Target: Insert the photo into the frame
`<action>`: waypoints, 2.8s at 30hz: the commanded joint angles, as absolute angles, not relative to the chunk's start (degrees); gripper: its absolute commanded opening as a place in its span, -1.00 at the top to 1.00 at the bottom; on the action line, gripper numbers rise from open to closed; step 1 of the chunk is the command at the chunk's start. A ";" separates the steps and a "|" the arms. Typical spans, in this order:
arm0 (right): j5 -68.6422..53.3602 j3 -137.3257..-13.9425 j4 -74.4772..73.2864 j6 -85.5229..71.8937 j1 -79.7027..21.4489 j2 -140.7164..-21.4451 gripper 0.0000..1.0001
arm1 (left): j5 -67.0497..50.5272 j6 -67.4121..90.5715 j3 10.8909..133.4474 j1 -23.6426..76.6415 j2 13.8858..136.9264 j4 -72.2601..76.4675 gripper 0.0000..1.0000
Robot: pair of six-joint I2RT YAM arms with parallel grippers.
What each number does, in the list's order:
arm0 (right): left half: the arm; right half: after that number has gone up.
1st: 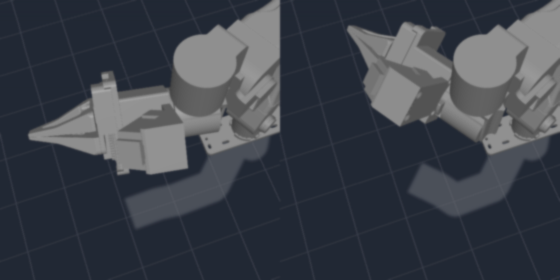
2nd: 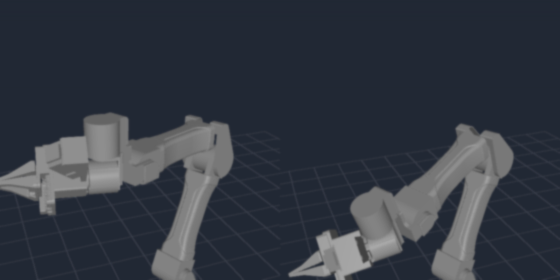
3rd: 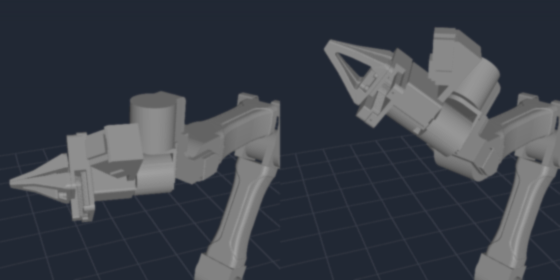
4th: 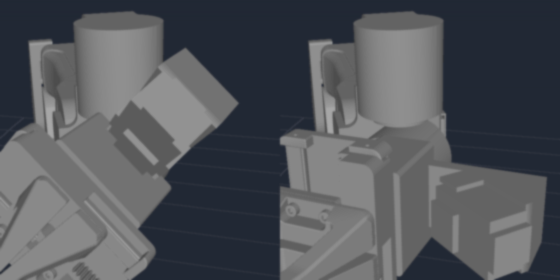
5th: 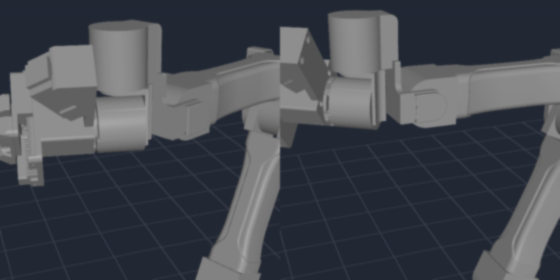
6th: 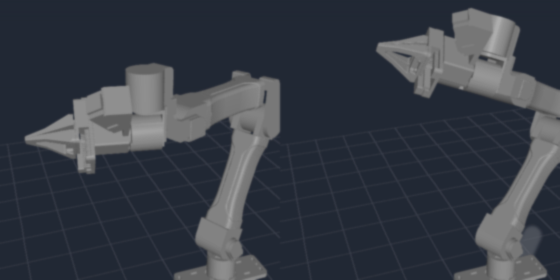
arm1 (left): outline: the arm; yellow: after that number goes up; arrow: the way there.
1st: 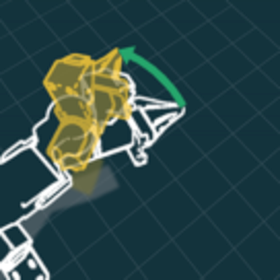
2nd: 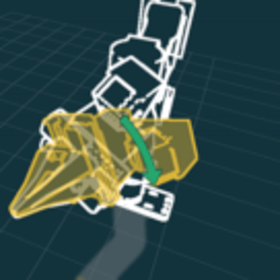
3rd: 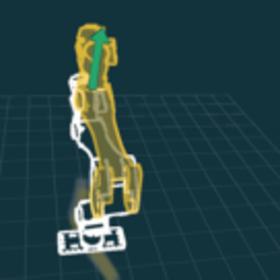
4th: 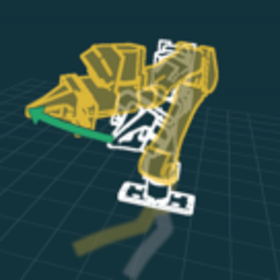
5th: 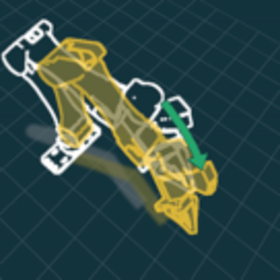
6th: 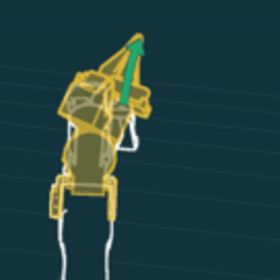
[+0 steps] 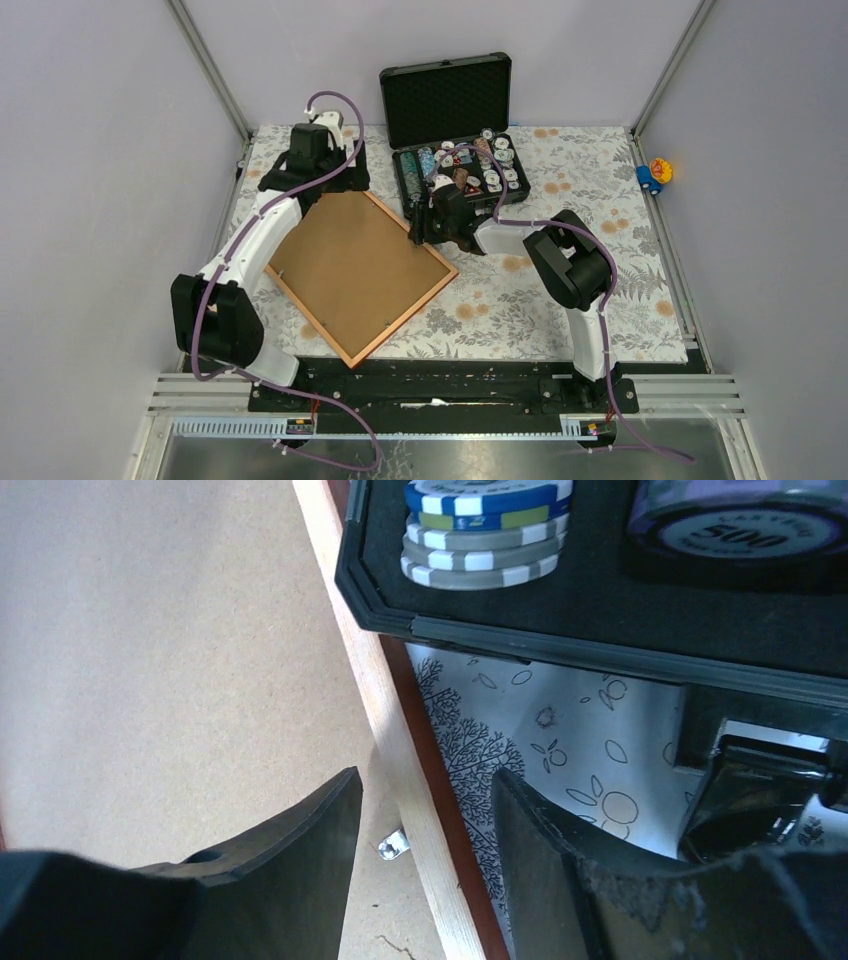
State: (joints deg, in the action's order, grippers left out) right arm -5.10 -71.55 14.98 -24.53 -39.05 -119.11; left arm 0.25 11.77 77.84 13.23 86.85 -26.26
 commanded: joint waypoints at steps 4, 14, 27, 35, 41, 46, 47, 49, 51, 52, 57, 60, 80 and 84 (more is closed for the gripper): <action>3.47 -69.13 11.23 -24.81 -39.73 -121.64 -0.18 | -7.63 11.24 74.16 13.75 82.42 -22.08 -0.98; 14.54 -67.99 11.60 -21.82 -44.42 -120.05 -0.26 | -18.10 16.23 72.81 14.67 80.28 -19.34 -0.97; 13.10 -60.75 9.41 -23.26 -45.88 -106.10 -0.70 | -8.46 16.92 72.32 18.08 74.78 -19.75 -0.98; 12.04 -51.99 4.56 -26.17 -45.88 -91.59 -0.97 | 7.00 18.40 69.40 18.02 69.06 -17.85 -0.98; 10.63 -48.40 4.55 -27.59 -45.88 -86.95 -0.99 | 6.69 22.00 64.81 17.40 68.07 -13.51 -0.98; 2.00 -49.48 5.05 -33.02 -45.57 -89.57 -0.99 | 0.84 20.97 63.94 17.40 69.25 -11.92 -0.98; 1.60 -48.61 6.12 -34.24 -45.60 -89.50 -0.99 | 0.36 20.93 64.17 17.42 69.65 -12.22 -0.98; 2.86 -47.06 7.01 -36.45 -45.61 -89.22 -0.99 | -1.25 20.93 64.46 17.49 70.19 -12.42 -0.98; 3.00 -46.33 7.03 -36.91 -45.61 -89.33 -0.99 | -2.15 20.72 63.78 17.70 70.48 -11.46 -0.97; 3.25 -46.00 6.94 -37.31 -45.59 -89.44 -0.99 | -2.19 20.66 63.22 17.70 70.88 -10.75 -0.98; 4.91 -41.47 9.34 -41.72 -46.16 -86.55 -0.99 | -4.93 21.51 64.48 17.93 73.69 -12.05 -0.97; 8.01 -38.40 10.85 -43.22 -47.59 -83.52 -0.99 | -2.60 20.11 62.62 19.86 72.81 -10.14 -0.97; 19.76 -54.56 18.56 -24.37 -47.31 -100.54 -0.94 | 2.67 33.73 69.71 20.75 89.47 -16.93 -0.97; 14.27 -59.71 18.42 -23.74 -47.20 -105.71 -0.83 | 2.56 44.04 66.90 20.01 94.46 -11.69 -0.97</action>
